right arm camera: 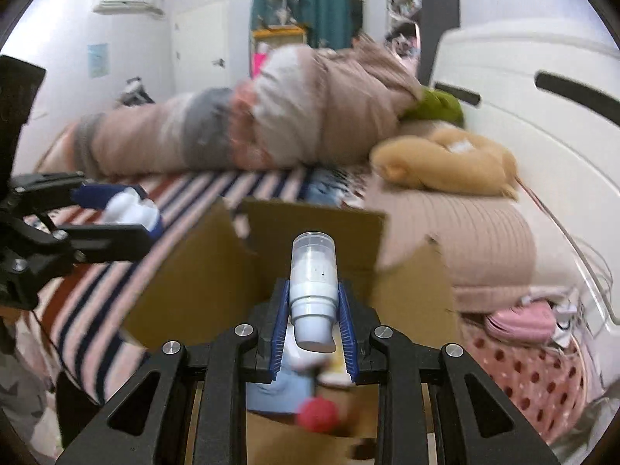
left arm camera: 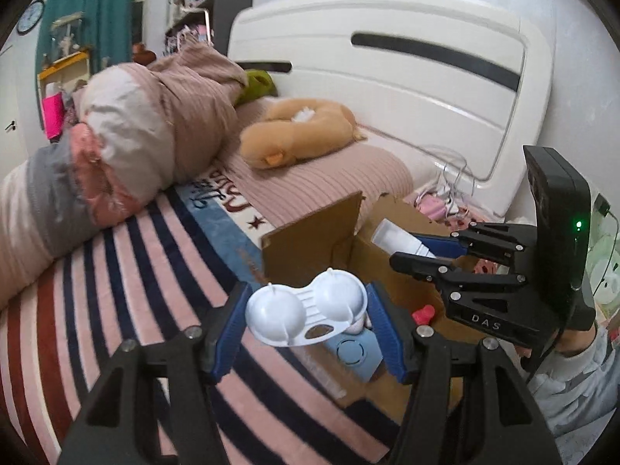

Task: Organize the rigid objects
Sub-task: 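Carry lens case and bottle into the cardboard box and open both tools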

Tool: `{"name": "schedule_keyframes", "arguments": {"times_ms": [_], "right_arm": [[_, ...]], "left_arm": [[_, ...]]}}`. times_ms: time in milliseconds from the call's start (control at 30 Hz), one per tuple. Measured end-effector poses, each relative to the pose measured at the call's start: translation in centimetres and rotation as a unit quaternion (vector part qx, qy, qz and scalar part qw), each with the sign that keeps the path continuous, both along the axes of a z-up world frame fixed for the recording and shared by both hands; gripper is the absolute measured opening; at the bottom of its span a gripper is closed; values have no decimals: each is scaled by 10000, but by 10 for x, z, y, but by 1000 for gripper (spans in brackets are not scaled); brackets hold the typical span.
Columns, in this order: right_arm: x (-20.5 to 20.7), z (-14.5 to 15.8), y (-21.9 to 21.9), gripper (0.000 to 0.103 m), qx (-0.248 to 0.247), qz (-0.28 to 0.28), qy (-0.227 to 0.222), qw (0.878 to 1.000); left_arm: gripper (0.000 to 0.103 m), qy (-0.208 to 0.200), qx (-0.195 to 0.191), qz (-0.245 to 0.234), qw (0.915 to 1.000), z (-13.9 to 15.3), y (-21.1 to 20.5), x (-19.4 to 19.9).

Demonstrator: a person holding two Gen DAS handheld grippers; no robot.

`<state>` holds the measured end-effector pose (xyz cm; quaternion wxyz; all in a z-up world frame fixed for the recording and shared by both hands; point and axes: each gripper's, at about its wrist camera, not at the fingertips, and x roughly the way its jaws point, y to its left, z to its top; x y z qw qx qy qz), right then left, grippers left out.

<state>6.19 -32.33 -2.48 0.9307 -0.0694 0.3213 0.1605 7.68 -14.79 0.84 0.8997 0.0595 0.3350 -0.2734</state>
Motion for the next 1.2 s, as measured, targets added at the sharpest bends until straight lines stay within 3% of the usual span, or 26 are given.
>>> {"name": "schedule_keyframes", "arguments": {"times_ms": [300, 600, 700, 1200], "right_arm": [[22, -25, -17, 20, -166, -87, 198, 9996], [24, -27, -21, 22, -117, -82, 189, 9997], [25, -26, -20, 28, -85, -64, 178, 9998], [26, -23, -20, 30, -97, -50, 159, 9998]], "left_arm": [[57, 200, 451, -176, 9986, -12, -40, 36], [57, 407, 802, -225, 9957, -29, -57, 58], [57, 430, 841, -234, 9953, -32, -58, 61], [64, 359, 967, -263, 9943, -34, -62, 63]]}}
